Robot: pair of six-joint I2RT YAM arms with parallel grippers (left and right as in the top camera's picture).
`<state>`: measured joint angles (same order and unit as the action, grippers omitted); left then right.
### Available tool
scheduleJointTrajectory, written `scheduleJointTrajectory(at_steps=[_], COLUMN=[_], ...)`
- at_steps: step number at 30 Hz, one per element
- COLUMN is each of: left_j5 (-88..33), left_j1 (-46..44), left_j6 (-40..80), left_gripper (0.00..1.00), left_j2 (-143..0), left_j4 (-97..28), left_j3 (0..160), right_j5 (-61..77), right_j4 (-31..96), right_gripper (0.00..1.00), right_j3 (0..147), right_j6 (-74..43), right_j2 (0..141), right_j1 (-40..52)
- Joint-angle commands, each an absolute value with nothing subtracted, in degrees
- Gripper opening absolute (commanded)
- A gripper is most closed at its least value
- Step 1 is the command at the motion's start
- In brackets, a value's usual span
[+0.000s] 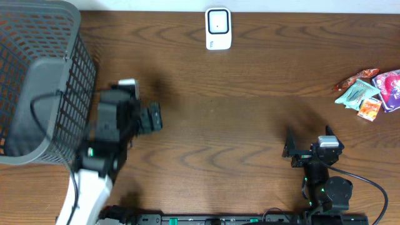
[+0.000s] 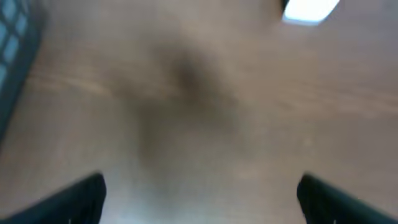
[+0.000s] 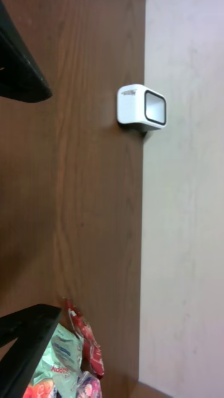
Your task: Scan the item barcode
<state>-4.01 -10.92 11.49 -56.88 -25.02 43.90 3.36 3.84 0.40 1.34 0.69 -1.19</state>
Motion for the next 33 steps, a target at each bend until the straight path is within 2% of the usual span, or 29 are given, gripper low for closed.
scheduleJointTrajectory(at_steps=[1, 7, 11, 33], left_j5=[-5.4, -5.3, -5.1, -5.4], left_j1=[-10.6, -9.1, -9.1, -4.2], left_j6=[9.4, 9.4, 9.4, 9.5], left_gripper=[0.98, 0.98, 0.98, 0.98], left_j2=[-47.4, -26.2, -18.1, -0.3], left_j4=[-19.7, -17.0, -16.3, 4.2], left_j3=[34.0, 21.3, 17.6, 0.1], right_j5=[3.1, 3.1, 3.1, 3.1], right_j4=[4.1, 4.1, 4.1, 4.1], right_gripper=[0.99, 0.99, 0.99, 0.99], right_j3=[0.3, 0.3, 0.3, 0.3], right_j6=[2.2, 2.2, 2.2, 2.2], right_j2=[0.3, 0.3, 0.3, 0.3], right_j1=[-0.4, -0.4, -0.4, -0.4])
